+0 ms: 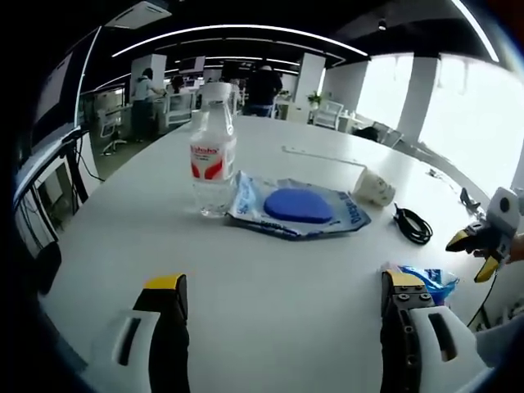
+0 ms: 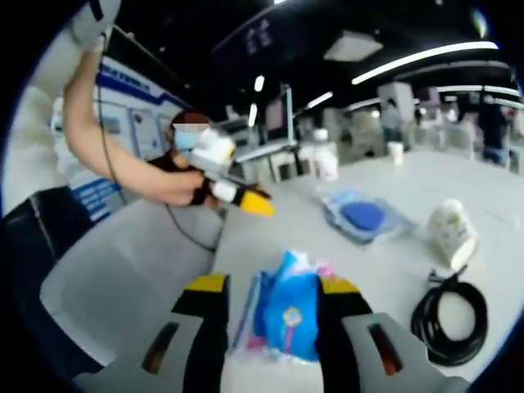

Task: Arrange the tabletop items into an orderly group along one side of the table until the central work area is clear of visible clutter.

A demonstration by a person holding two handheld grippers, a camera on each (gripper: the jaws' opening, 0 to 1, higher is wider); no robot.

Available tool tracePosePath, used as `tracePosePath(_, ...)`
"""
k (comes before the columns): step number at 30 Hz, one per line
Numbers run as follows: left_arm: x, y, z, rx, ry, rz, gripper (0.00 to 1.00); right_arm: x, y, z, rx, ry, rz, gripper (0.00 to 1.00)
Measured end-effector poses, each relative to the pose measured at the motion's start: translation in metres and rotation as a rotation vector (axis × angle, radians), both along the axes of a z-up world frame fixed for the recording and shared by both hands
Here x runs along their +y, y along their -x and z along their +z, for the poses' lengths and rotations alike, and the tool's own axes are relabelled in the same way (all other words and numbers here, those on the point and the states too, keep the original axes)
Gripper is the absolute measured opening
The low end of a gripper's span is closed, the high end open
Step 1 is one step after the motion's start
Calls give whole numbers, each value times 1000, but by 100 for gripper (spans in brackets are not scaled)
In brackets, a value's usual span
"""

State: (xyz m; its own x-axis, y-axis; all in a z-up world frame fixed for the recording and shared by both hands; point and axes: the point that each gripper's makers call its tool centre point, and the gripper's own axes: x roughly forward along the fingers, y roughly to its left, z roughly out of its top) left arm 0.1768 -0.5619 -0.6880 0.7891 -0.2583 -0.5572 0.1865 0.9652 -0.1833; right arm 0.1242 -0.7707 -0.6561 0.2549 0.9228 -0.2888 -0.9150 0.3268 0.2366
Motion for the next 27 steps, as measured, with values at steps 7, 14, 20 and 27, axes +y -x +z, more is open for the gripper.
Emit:
tracePosePath(7,2,2,0,-4,4,10,98,-37,-48,-23,-33,170,-212,33)
tracePosePath(14,3,11,-4,12,16,19,98,-81,-93,-44,-35,283,-372,34)
tracePosePath(20,7,9,-2,5,22,36,97,-84,-113,-68,-20,362,-353,34)
tracePosePath(27,2,11,-5,20,1,14,96,-75,-116,-80,-6,367,-283,16)
